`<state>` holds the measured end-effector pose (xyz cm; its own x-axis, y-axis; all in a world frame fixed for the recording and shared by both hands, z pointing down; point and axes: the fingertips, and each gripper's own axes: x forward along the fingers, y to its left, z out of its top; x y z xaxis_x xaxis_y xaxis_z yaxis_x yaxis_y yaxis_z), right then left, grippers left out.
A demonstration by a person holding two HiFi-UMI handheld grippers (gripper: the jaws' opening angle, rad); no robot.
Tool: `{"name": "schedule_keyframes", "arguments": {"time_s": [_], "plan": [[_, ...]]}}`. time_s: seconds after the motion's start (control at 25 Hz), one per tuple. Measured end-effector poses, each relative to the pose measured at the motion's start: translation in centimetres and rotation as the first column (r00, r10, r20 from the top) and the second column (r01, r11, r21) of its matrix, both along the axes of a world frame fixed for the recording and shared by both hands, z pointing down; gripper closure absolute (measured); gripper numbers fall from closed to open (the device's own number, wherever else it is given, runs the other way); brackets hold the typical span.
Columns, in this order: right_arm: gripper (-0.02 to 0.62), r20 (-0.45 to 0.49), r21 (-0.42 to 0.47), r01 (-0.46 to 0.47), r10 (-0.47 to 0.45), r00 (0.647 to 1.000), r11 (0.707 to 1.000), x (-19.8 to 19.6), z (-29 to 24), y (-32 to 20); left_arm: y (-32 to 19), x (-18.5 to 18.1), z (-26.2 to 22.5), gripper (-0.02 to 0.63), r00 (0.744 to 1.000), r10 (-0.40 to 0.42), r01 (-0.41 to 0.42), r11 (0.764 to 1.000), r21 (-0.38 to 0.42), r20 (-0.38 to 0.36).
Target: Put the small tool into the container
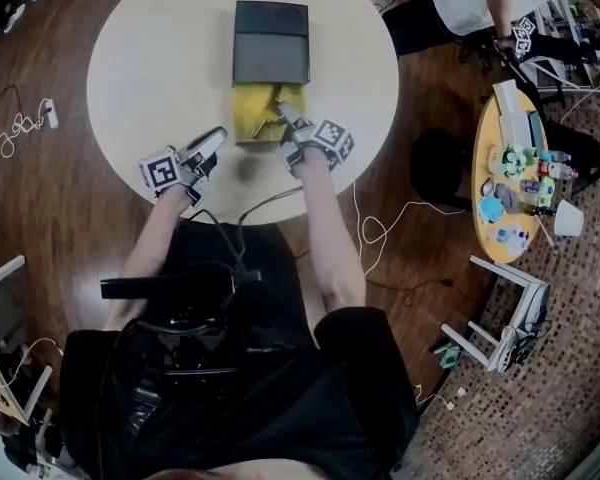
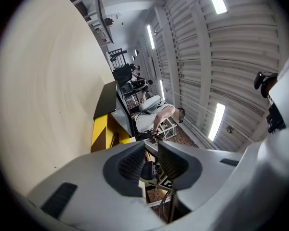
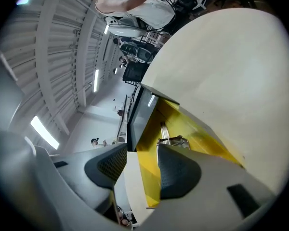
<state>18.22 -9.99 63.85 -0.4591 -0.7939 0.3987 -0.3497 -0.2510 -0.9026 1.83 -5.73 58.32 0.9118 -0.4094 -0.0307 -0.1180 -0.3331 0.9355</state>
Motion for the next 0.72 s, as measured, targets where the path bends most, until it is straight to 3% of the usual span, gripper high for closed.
{"name": "schedule_keyframes", "arguments": {"time_s": [0.12, 0.32, 0.48, 0.56, 0.6, 0.64, 0.68, 0.72], "plan": [[0.384, -0.034, -0.018, 0.071, -0.071, 0.997, 0.997, -1.1, 0.0, -0.9, 0.1, 0.1, -0.2, 0.514, 1.000, -0.001, 0.001, 1.000, 0.008, 0.002], [0.382, -0.258, -0.145, 0.141, -0.175, 0.950, 0.979, -0.2, 1.3, 0.3, 0.1, -0.3, 0.1, 0.514, 1.000, -0.018, 0.018, 1.000, 0.010, 0.012], [0.375, -0.257, -0.055, 0.157, -0.166, 0.952, 0.986, -0.4, -0.2, 0.0, 0.0, -0.6, -0.1, 0.514, 1.000, -0.028, 0.028, 1.000, 0.009, 0.005], [0.373, -0.257, -0.025, 0.206, -0.206, 0.944, 0.978, -1.0, -0.3, -0.2, 0.0, -0.4, -0.1, 0.514, 1.000, -0.024, 0.024, 1.000, 0.007, 0.003], [0.371, -0.298, -0.031, 0.255, -0.252, 0.921, 0.967, -1.3, -0.1, -0.2, 0.1, -0.3, 0.0, 0.514, 1.000, -0.020, 0.020, 1.000, 0.004, 0.004], [0.371, -0.376, -0.055, 0.319, -0.316, 0.871, 0.946, -1.5, 0.2, -0.1, 0.2, -0.1, 0.0, 0.514, 1.000, -0.018, 0.018, 1.000, 0.000, 0.004], [0.371, -0.483, -0.096, 0.391, -0.386, 0.786, 0.915, -1.6, 0.5, 0.0, 0.3, 0.0, 0.0, 0.514, 1.000, -0.015, 0.015, 1.000, -0.002, 0.004], [0.371, -0.595, -0.146, 0.457, -0.447, 0.668, 0.878, -1.6, 0.8, 0.0, 0.4, 0.1, 0.0, 0.514, 1.000, -0.014, 0.014, 1.000, -0.001, 0.006]]}}
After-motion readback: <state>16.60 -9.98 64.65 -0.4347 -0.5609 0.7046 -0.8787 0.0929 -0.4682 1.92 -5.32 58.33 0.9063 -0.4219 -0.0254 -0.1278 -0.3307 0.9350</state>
